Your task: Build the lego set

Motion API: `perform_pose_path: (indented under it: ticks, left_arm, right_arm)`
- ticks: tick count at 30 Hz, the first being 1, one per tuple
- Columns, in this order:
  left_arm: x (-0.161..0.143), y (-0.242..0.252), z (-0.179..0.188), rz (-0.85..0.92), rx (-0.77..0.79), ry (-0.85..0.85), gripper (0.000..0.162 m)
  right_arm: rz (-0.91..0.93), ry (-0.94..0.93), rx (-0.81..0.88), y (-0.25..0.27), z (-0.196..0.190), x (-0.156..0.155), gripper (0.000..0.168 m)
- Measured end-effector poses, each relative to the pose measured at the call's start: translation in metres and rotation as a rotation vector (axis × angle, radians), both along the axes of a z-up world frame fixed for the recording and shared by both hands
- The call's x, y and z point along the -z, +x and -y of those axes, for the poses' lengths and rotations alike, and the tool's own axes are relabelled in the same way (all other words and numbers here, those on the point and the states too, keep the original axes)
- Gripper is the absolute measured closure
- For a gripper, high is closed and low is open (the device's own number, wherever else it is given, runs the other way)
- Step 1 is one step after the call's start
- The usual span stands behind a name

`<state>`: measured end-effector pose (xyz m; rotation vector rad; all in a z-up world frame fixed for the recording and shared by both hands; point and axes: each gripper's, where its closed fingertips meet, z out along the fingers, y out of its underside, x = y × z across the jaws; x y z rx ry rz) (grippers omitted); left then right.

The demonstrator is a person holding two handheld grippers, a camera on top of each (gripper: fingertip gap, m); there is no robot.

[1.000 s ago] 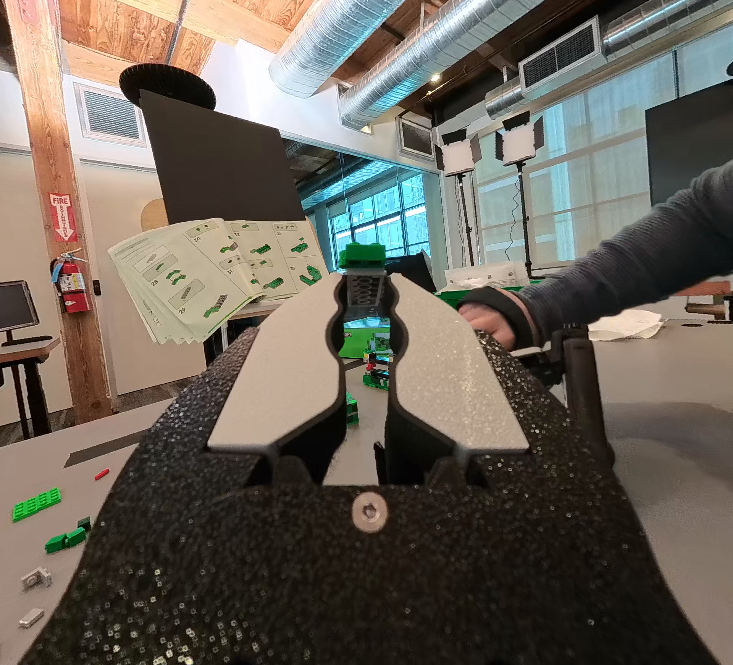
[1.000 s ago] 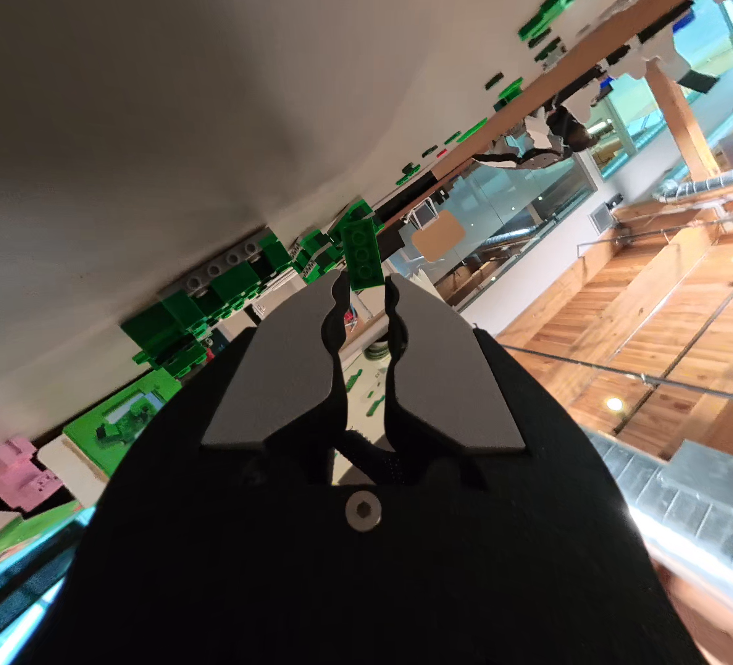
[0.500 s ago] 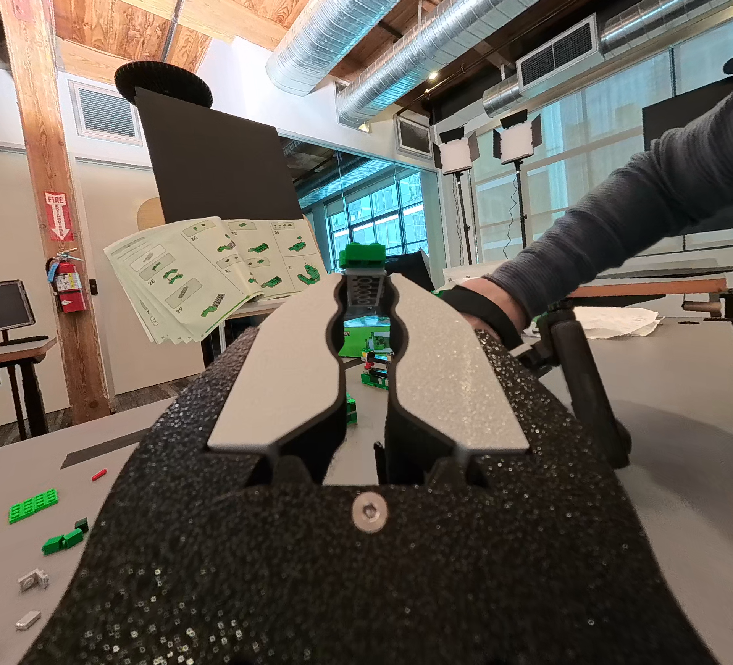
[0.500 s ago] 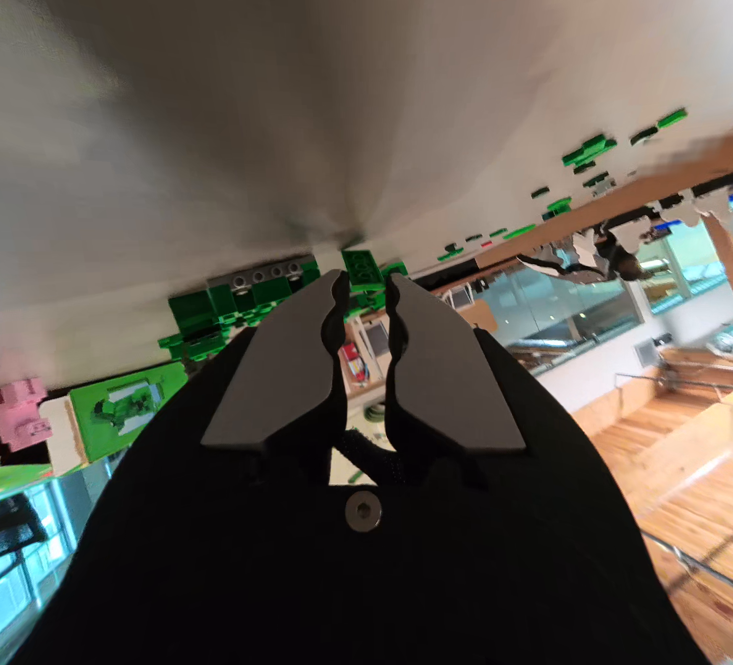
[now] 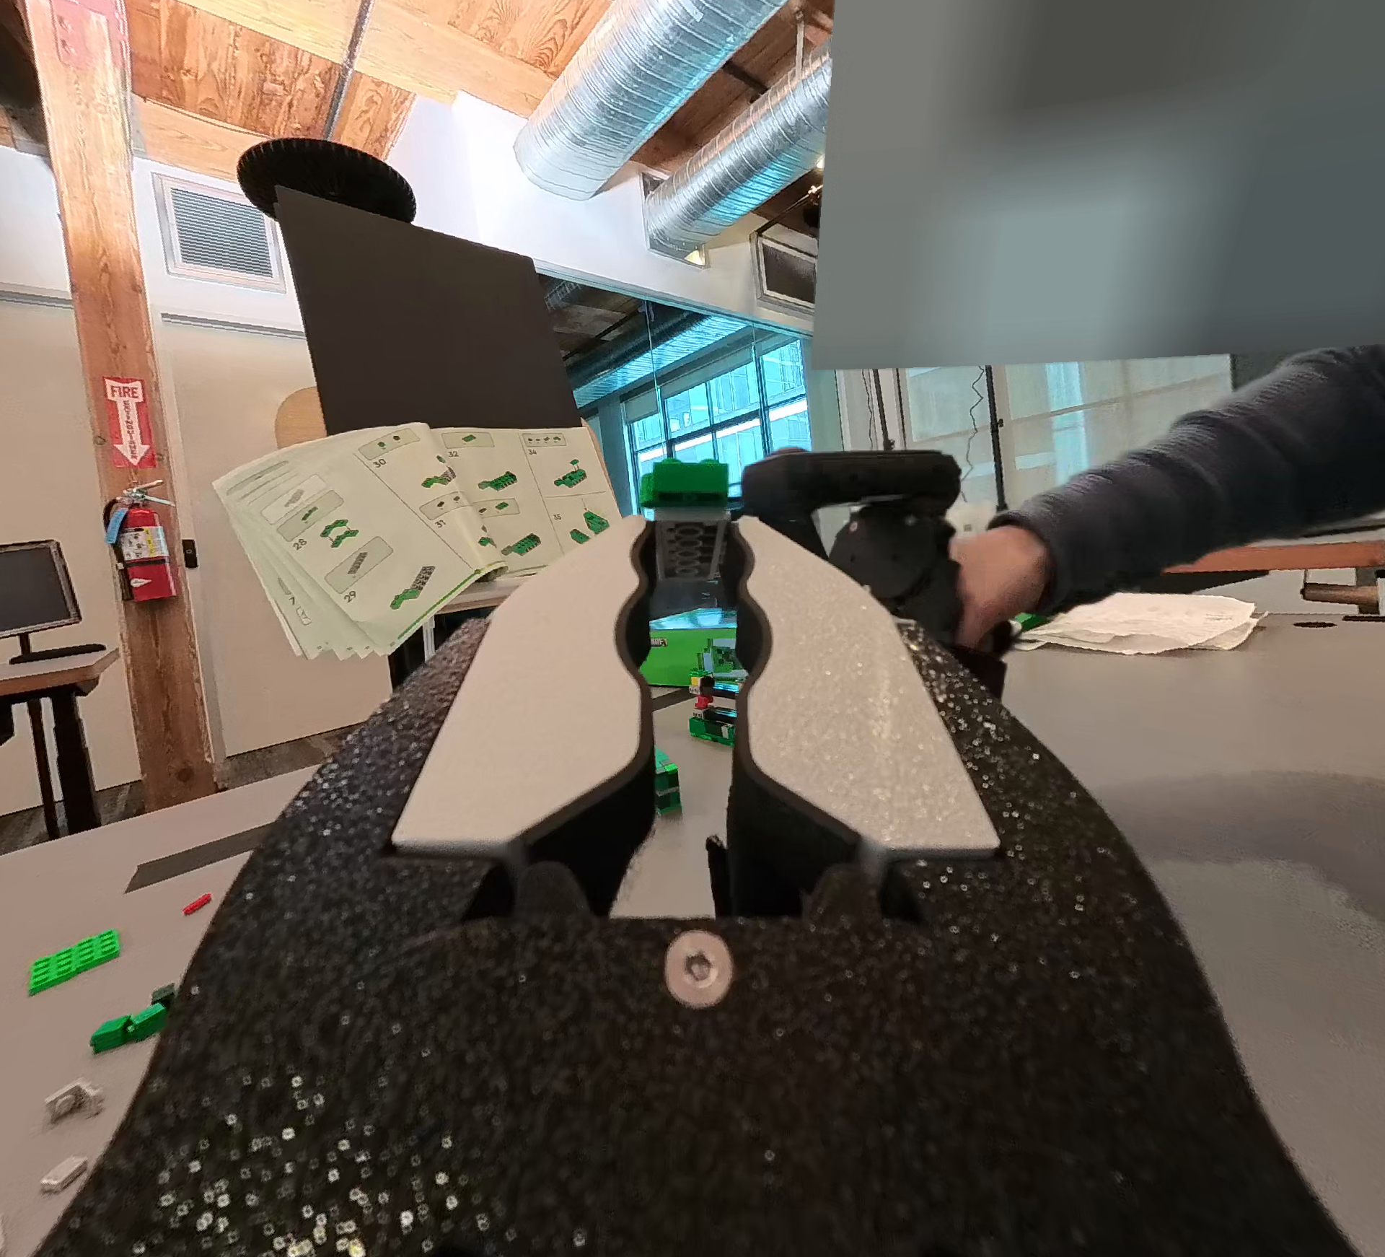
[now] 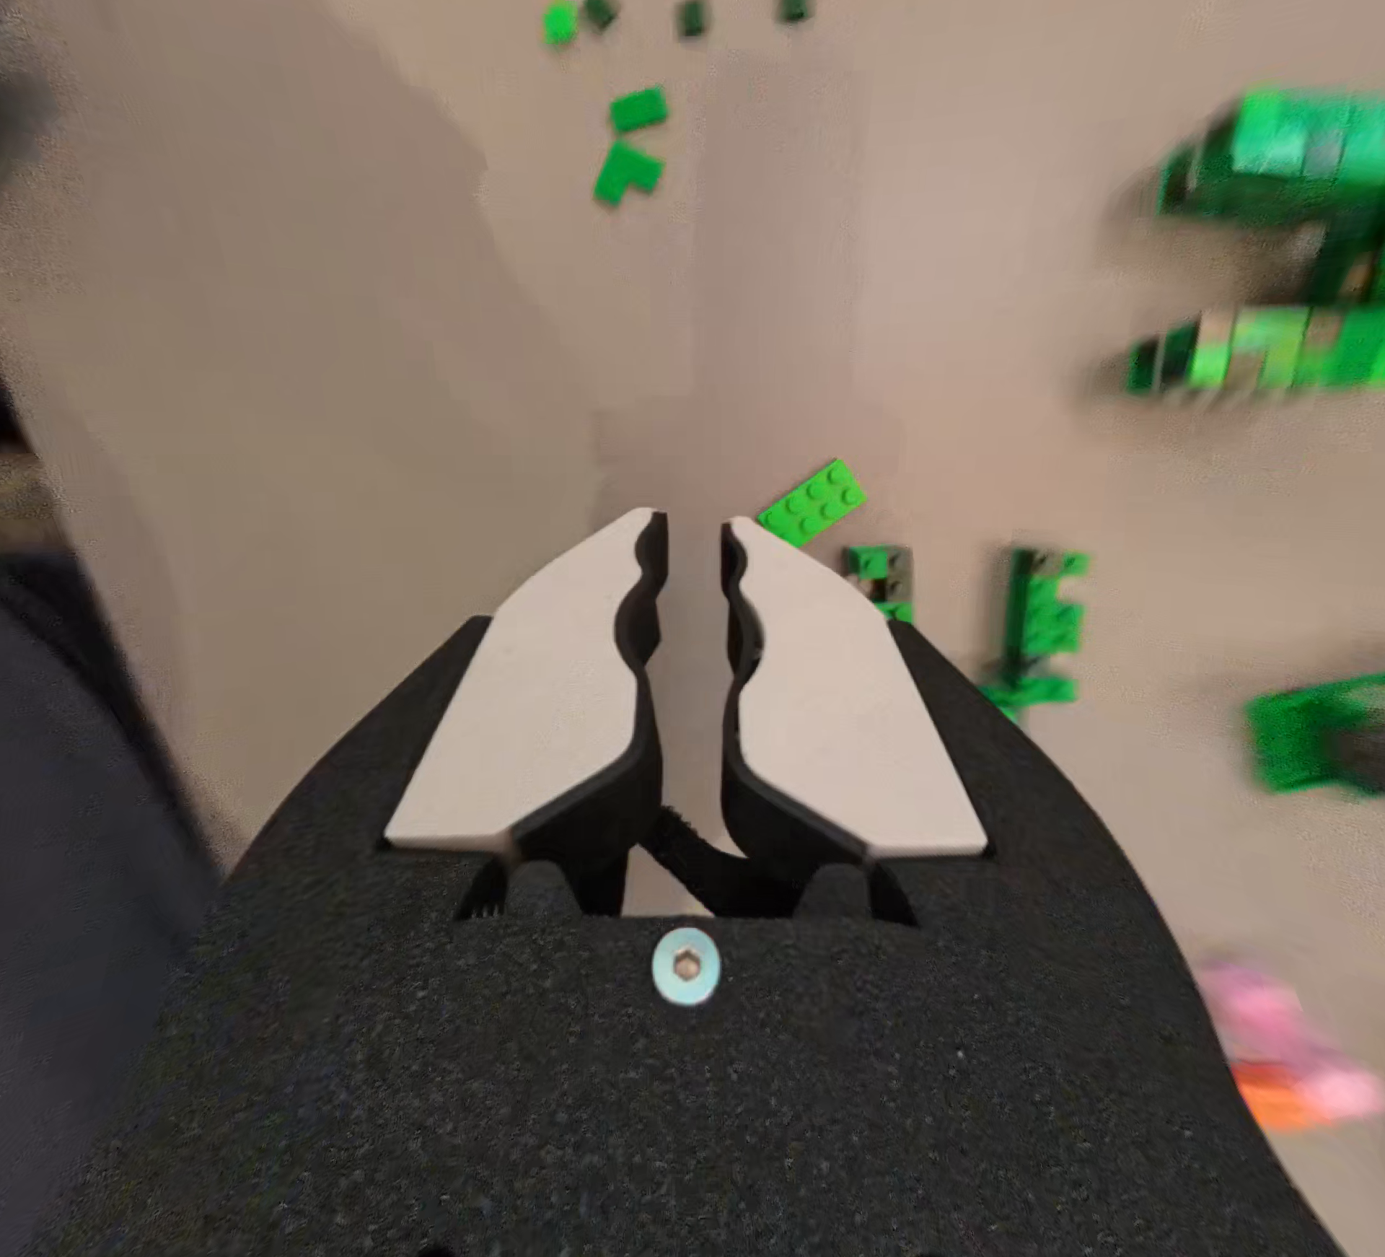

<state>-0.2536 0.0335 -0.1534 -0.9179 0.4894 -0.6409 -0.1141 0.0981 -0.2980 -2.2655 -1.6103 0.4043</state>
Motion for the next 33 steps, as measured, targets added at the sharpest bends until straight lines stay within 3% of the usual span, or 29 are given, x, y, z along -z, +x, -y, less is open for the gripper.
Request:
perform_pose_path:
  ticks: [3,8,19,22,25,28,31,33]
  left_arm:
    - [0.0,0.001,0.0,-0.002,0.005,-0.002,0.145]
    - [0.0,0.0,0.0,0.001,0.007,-0.001,0.145]
    - [0.0,0.0,0.0,0.001,0.008,0.001,0.145]
    - [0.0,0.0,0.0,-0.003,0.007,0.0,0.145]
    - [0.001,0.001,0.0,-0.004,0.012,-0.001,0.145]
    - [0.002,0.004,0.0,-0.007,0.053,-0.021,0.145]
    - [0.002,0.014,0.005,-0.002,0.176,-0.041,0.145]
    - [0.001,0.021,0.011,0.017,0.289,-0.059,0.145]
  right_arm:
    - [-0.049,-0.178,0.245,0.008,0.0,0.011,0.156]
    - [-0.051,-0.162,0.391,0.012,-0.01,0.028,0.144]
    - [0.05,-0.015,0.433,0.015,-0.033,0.046,0.138]
    - [0.095,0.024,0.406,0.018,-0.037,0.047,0.15]
    - [0.106,0.045,0.334,0.015,-0.035,0.043,0.152]
    - [-0.009,0.104,0.175,-0.005,-0.03,0.005,0.152]
    - [-0.201,0.203,-0.076,-0.039,-0.015,-0.068,0.152]
    - [-0.345,0.227,-0.312,-0.061,0.015,-0.119,0.152]
